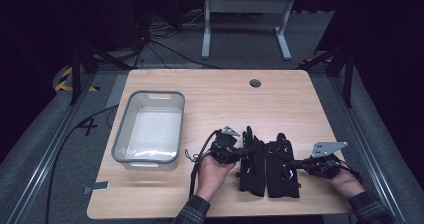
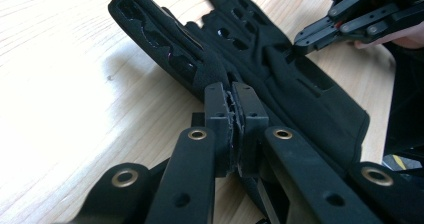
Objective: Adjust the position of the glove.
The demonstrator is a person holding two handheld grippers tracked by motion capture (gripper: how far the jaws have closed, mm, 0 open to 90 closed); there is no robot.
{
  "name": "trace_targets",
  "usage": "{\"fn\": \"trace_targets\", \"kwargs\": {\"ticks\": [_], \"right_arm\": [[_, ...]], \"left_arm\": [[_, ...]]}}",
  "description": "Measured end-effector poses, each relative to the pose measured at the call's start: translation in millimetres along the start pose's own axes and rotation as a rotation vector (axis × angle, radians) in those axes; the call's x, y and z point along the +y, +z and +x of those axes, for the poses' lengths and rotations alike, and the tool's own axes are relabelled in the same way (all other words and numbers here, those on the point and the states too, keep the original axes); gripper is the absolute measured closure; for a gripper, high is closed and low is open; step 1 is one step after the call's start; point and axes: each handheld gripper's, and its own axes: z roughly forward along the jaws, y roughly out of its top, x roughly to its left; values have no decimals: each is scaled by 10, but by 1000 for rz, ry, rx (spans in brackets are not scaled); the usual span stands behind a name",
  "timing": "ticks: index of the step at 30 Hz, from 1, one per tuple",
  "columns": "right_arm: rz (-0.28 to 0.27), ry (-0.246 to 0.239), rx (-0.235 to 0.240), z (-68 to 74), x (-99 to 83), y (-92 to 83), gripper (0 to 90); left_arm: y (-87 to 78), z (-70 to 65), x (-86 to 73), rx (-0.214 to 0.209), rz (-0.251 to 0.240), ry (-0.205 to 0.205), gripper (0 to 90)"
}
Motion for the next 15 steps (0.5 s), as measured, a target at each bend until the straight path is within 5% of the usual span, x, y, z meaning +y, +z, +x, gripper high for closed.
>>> {"fn": "trace_targets", "kwargs": {"ticks": [15], "right_arm": [[-6, -21, 21, 35, 117, 135, 899]], "left_arm": [[-14, -65, 164, -68, -46, 17, 869]]}}
